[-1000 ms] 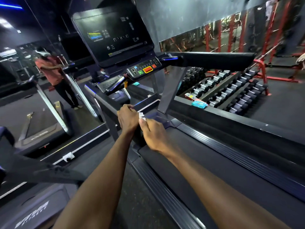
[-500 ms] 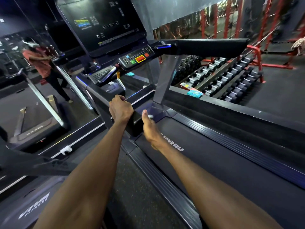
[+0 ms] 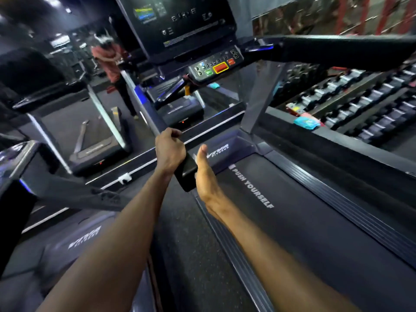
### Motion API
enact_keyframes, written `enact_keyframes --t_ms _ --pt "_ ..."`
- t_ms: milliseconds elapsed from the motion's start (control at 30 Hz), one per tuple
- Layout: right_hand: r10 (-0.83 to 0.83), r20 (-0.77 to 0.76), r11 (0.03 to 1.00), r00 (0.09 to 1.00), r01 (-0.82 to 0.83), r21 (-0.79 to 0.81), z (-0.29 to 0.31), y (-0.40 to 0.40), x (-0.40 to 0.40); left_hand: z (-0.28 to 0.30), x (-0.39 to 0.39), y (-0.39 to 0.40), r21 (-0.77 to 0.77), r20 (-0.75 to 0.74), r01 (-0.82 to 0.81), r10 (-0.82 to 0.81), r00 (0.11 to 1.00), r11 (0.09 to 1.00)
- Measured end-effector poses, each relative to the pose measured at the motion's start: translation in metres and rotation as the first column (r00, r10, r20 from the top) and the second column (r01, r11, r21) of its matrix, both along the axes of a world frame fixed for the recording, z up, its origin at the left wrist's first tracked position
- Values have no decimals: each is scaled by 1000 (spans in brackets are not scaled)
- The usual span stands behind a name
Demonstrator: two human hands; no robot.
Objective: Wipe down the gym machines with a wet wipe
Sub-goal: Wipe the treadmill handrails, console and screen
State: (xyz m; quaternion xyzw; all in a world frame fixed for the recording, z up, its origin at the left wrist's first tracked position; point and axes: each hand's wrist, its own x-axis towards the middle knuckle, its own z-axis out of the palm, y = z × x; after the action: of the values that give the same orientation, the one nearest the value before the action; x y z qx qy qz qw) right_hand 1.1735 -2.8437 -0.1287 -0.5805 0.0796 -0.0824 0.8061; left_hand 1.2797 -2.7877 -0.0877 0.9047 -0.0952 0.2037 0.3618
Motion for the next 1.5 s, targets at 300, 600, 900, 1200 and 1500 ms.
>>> enact_keyframes --t_ms 300,600,900,1200,1500 --pt "72 -110 986 991 -87 -139 5 -3 -3 14 -26 -10 -17 -123 -45 43 991 999" --pt "149 -224 956 963 -198 -217 4 -3 9 26 -33 -16 0 -320 -279 264 910 960" --pt "235 -358 954 904 -285 -95 3 -9 64 29 -35 -13 1 -430 -346 313 847 938" --pt "282 -359 925 890 -351 -145 27 2 105 32 -7 -6 219 -490 -392 448 748 894" --pt "300 -402 932 865 -355 -68 30 8 106 33 12 -3 232 -500 -355 424 755 905"
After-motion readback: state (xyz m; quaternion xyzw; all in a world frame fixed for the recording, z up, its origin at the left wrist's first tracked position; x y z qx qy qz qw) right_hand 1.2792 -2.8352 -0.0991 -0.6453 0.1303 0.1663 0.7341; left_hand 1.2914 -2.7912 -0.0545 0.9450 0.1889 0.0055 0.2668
